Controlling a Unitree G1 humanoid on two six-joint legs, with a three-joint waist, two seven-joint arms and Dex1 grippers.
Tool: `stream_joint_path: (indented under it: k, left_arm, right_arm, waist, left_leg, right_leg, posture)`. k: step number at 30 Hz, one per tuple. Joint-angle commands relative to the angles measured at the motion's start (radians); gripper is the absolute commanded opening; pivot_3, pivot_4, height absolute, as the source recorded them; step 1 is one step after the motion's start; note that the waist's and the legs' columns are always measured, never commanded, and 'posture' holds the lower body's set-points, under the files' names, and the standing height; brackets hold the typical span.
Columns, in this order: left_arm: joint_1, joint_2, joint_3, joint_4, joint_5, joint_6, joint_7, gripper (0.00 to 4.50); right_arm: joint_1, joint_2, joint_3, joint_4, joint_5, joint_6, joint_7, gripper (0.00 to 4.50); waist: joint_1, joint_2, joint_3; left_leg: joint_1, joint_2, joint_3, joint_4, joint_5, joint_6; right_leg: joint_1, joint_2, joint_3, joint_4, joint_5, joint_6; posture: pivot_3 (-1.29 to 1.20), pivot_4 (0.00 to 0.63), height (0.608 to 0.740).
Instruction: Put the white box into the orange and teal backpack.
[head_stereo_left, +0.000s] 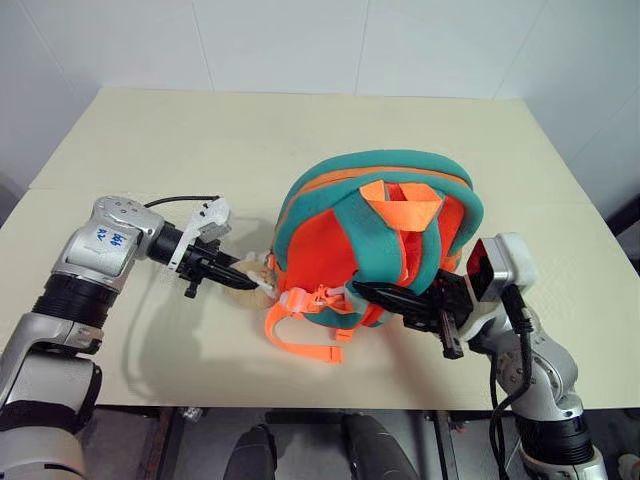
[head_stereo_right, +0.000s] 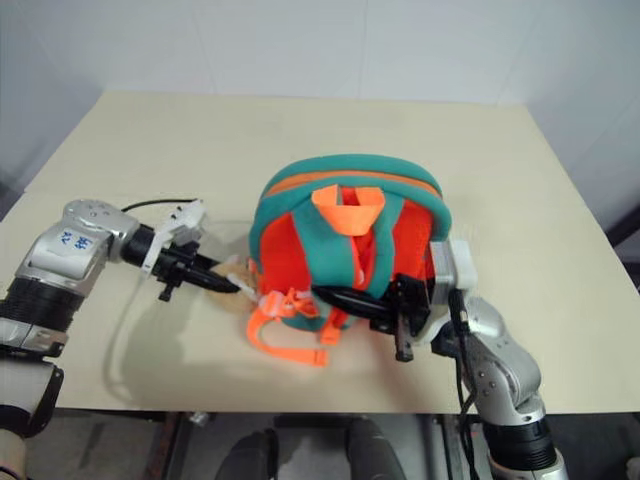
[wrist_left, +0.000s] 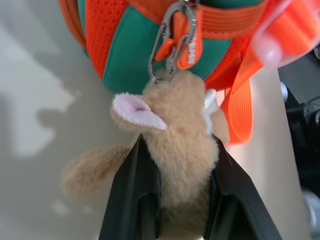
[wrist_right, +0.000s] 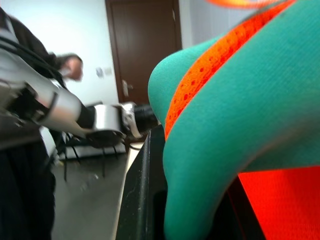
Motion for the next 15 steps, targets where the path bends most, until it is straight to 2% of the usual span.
stream_joint_path:
  k: [1,3,5,11,12,15]
  left_arm:
    - [0.025,-0.030,0.161,-0.072,-0.122,-0.021,0.028,1.30]
    - [0.056,-0.025,0.203,-0.116,-0.141,-0.004,0.042,1.84]
    - [0.087,-0.019,0.241,-0.147,-0.152,-0.007,0.058,2.45]
    - [0.180,0.031,0.336,-0.217,-0.192,0.004,0.055,4.33]
    - [0.191,0.038,0.342,-0.223,-0.195,0.004,0.054,4.50]
    - [0.228,0.070,0.373,-0.217,-0.190,-0.009,0.058,4.50]
  right_arm:
    - [-0.002,-0.087,0.006,-0.065,-0.018,0.074,-0.025,0.00]
    - [0.003,-0.131,0.004,-0.084,-0.012,0.096,-0.012,0.71]
    - [0.001,-0.161,-0.006,-0.098,0.007,0.107,0.004,1.23]
    - [-0.012,-0.203,-0.059,-0.084,0.008,0.093,0.035,3.22]
    - [-0.011,-0.210,-0.066,-0.080,0.009,0.089,0.040,3.58]
    - [0.007,-0.253,-0.118,-0.065,0.003,0.086,0.053,4.48]
  waist:
    - [0.004,0.000,0.000]
    - [0.011,0.000,0.000]
    - [0.016,0.000,0.000]
    - [0.016,0.000,0.000]
    - [0.016,0.000,0.000]
    - [0.018,0.000,0.000]
  left_leg:
    - [0.000,0.000,0.000,0.000,0.000,0.000]
    - [-0.002,0.000,0.000,0.002,0.000,0.001]
    - [-0.001,0.000,-0.001,0.002,-0.001,0.001]
    - [-0.001,0.000,0.000,0.004,-0.001,0.001]
    - [0.000,0.000,0.001,0.004,-0.001,0.001]
    - [0.000,0.000,0.000,0.004,-0.001,0.001]
  right_leg:
    - [0.000,0.000,0.000,0.000,0.000,0.000]
    - [0.000,0.000,0.000,0.000,0.000,0.000]
    - [0.000,0.000,-0.001,0.000,0.000,0.000]
    - [0.001,0.000,0.000,0.000,0.001,0.001]
    - [0.001,0.000,0.000,0.000,0.001,0.001]
    - [0.001,0.000,0.000,0.000,0.001,0.001]
  posture:
    - [0.00,0.150,0.740]
    - [0.00,0.150,0.740]
    - [0.00,0.150,0.740]
    - [0.00,0.150,0.740]
    - [0.00,0.150,0.740]
    - [0.00,0.150,0.740]
